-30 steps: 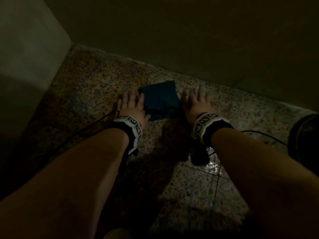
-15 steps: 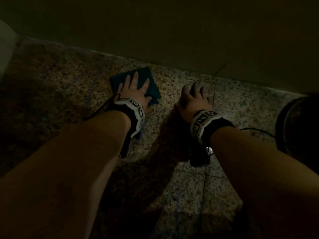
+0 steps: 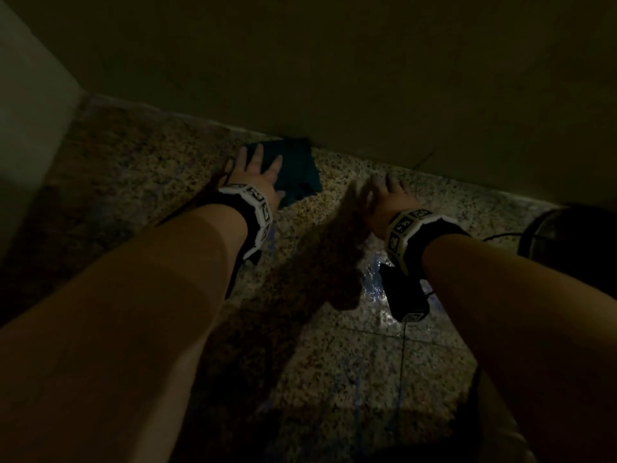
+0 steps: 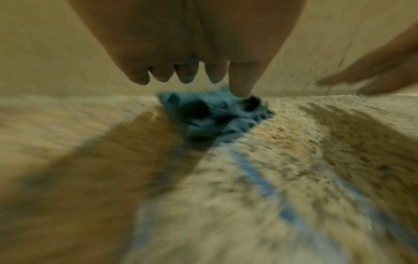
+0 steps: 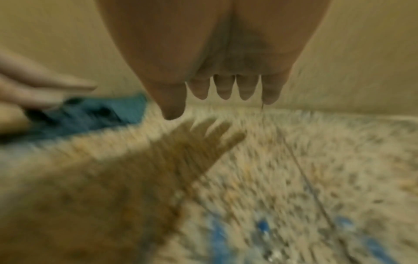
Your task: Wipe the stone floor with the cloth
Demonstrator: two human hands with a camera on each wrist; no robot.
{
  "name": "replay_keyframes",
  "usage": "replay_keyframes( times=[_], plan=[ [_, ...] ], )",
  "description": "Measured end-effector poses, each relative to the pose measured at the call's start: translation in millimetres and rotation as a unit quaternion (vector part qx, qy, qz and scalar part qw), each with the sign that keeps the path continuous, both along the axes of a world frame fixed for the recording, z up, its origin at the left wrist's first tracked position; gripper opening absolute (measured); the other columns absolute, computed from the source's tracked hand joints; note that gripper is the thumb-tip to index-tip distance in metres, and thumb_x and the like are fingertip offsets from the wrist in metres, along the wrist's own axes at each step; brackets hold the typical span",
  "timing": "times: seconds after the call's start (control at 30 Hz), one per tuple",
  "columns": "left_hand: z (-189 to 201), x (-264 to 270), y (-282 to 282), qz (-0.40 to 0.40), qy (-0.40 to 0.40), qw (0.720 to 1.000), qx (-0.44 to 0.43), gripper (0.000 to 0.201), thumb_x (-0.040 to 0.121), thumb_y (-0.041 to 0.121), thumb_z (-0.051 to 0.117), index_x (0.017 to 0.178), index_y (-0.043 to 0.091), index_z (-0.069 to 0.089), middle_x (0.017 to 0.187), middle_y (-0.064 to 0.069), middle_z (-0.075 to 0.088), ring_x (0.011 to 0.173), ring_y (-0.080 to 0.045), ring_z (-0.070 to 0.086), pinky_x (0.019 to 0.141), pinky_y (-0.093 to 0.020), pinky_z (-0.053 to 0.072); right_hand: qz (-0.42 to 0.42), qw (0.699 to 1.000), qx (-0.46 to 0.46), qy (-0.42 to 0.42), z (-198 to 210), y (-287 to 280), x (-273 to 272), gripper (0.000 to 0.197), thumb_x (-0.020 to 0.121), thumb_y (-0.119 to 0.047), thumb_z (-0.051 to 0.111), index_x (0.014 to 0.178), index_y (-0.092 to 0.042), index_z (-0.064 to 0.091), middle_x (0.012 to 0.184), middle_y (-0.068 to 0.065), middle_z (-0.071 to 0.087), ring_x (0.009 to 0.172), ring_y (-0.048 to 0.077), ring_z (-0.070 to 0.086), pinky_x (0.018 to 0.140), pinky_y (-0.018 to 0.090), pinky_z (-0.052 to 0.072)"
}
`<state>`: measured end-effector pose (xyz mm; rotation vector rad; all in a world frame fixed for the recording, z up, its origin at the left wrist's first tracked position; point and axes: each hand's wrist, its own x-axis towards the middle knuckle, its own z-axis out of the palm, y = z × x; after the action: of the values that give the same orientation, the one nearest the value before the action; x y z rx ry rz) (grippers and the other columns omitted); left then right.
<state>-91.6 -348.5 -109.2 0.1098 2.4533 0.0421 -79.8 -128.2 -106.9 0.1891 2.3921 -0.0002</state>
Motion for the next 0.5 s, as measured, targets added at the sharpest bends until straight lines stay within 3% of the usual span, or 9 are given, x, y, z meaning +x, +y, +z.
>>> replay_keyframes(
  times=[0.1,0.27,0.5],
  plan=[
    [26,12,-24,0.010,-0.011,1.000,-0.025,0.066,0.100,0.049,0.028,0.152,0.027,-0.006,0.158,-0.005,-0.017,0.145,-0.032,-0.012,0.117,-0.043,0.001,-0.002,1.000,0.005,0.002,30,-6,9,0.071,0.101,-0.038,0.040,0.151,-0.030,-0.011,0.159,0.002,-0.018,0.146,0.030,-0.009,0.118,0.051,0.011],
    [79,23,-44,-0.030,-0.001,0.997,-0.070,0.064,0.102,0.041,0.028,0.152,0.023,-0.008,0.158,-0.005,-0.018,0.144,-0.030,-0.016,0.117,-0.040,0.002,-0.004,1.000,0.001,0.001,68,-21,13,0.073,0.100,-0.045,0.039,0.152,-0.026,-0.008,0.159,0.004,-0.015,0.146,0.032,-0.008,0.118,0.051,0.011],
    [99,32,-57,-0.028,-0.007,0.985,-0.171,0.064,0.102,0.045,0.023,0.152,0.023,-0.011,0.157,-0.004,-0.019,0.145,-0.029,-0.014,0.118,-0.041,0.001,0.043,0.997,-0.064,-0.027,60,-33,2,0.074,0.099,-0.036,0.043,0.153,-0.021,-0.006,0.159,0.006,-0.015,0.146,0.032,-0.007,0.117,0.052,0.010]
  ],
)
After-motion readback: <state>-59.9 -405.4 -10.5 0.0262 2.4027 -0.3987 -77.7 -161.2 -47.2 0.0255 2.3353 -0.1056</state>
